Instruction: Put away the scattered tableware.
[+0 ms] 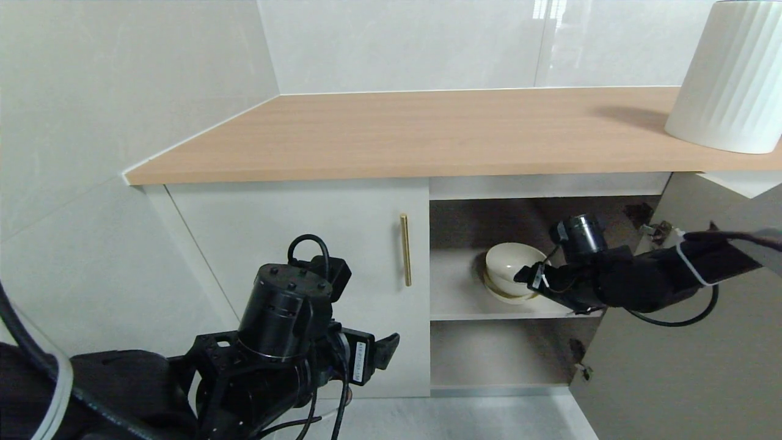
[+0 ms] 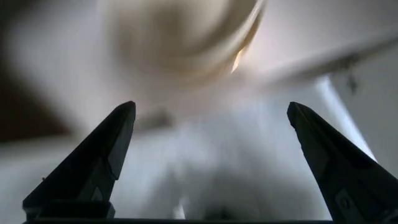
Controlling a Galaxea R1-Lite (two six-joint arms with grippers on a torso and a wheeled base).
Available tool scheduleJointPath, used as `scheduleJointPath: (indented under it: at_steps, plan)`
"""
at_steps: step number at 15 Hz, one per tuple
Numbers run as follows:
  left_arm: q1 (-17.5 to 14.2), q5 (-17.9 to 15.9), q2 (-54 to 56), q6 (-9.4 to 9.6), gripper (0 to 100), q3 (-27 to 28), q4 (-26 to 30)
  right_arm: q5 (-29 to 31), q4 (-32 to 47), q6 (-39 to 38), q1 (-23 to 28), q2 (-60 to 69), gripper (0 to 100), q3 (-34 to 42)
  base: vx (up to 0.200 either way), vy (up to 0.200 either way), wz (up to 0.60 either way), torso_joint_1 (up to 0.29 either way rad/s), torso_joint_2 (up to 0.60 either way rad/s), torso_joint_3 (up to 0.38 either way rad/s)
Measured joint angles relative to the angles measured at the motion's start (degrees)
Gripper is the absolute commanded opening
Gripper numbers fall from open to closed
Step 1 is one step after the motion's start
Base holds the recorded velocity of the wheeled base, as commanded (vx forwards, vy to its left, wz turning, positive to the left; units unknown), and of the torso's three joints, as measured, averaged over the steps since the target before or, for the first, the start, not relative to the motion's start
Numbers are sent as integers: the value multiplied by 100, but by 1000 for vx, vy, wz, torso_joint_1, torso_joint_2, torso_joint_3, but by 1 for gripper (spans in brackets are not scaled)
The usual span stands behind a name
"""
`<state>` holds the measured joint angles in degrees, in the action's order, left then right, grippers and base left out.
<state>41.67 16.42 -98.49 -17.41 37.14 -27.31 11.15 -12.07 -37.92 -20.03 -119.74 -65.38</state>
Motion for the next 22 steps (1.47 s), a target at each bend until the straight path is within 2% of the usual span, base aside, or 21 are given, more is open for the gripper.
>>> scheduleJointPath:
  at_steps: [3, 7, 9, 12, 22]
  plan:
    - [-96, -11, 391, 0, 100, -291, -6, -202, 1117, 100, -386, 1114, 100, 297, 0, 0, 0, 0, 0, 0]
    - [-272, -13, 1147, 30, 100, -912, 11, -429, 1805, 379, -675, 2743, 100, 1018, 0, 0, 0, 0, 0, 0]
    - [-474, -17, 1368, 34, 100, -1209, 7, -486, 2298, 467, -995, 3423, 100, 1503, 0, 0, 0, 0, 0, 0]
    - [-540, -17, 1448, 22, 100, -1414, -11, -484, 2449, 480, -1326, 3952, 100, 1877, 0, 0, 0, 0, 0, 0]
    - [-547, 0, 1282, -5, 100, -1454, -44, -482, 2454, 480, -1414, 4022, 100, 1958, -200, 0, 0, 3, 3, 4]
